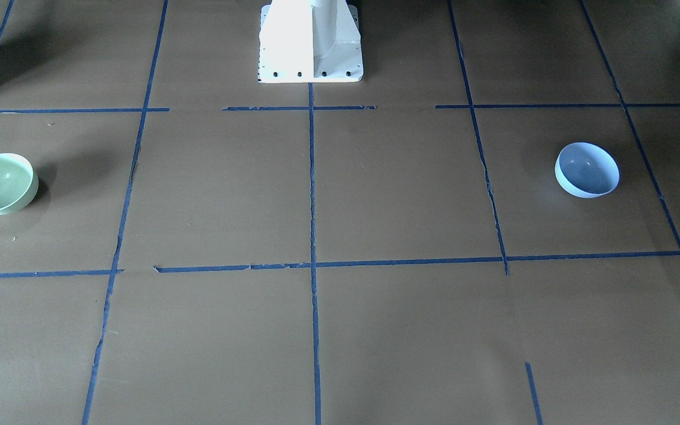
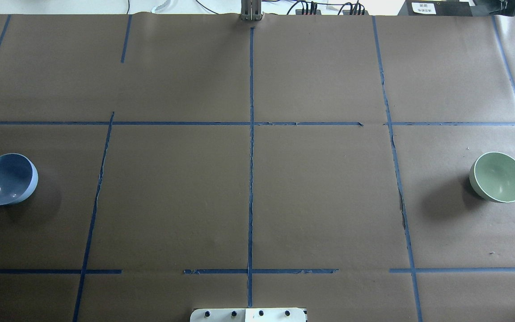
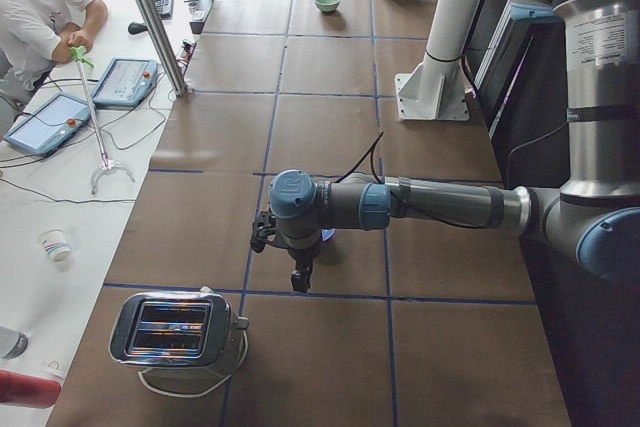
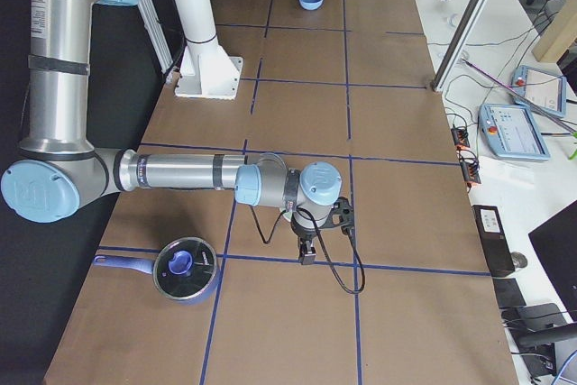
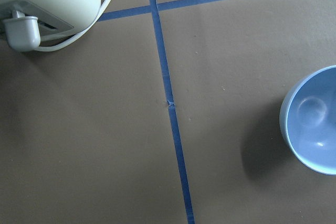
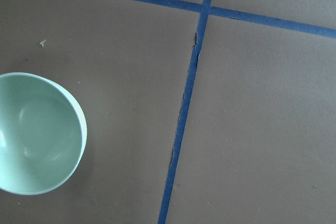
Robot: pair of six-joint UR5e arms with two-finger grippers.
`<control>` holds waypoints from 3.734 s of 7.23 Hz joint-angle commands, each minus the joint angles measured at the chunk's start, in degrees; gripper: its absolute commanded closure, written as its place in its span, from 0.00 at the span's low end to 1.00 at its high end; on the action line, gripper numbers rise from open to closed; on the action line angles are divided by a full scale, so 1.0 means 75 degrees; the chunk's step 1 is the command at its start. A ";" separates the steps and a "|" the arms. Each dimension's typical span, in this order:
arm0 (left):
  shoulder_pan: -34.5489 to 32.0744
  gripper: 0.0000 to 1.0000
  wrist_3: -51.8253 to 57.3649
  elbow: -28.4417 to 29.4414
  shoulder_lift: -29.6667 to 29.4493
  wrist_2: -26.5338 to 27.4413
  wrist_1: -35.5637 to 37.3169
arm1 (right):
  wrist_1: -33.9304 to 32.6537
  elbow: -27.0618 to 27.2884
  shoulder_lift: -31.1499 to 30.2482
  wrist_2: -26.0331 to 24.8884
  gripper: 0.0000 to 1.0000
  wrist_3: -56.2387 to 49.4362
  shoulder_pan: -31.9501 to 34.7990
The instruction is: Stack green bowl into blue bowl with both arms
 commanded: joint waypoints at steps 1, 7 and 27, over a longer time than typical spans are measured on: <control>0.0000 0.00 0.0011 0.0025 0.0000 0.0000 0.0000 | -0.0004 0.0001 0.0000 0.0000 0.00 0.0000 -0.0001; 0.0035 0.00 -0.0442 0.0340 -0.0831 -0.0093 -0.1112 | 0.0613 0.0117 0.0223 0.0317 0.00 0.1024 -0.0327; 0.6885 1.00 -1.2743 0.0101 -0.5566 0.2642 -0.1188 | 0.1824 0.0083 -0.0012 0.0281 0.00 0.2367 -0.0833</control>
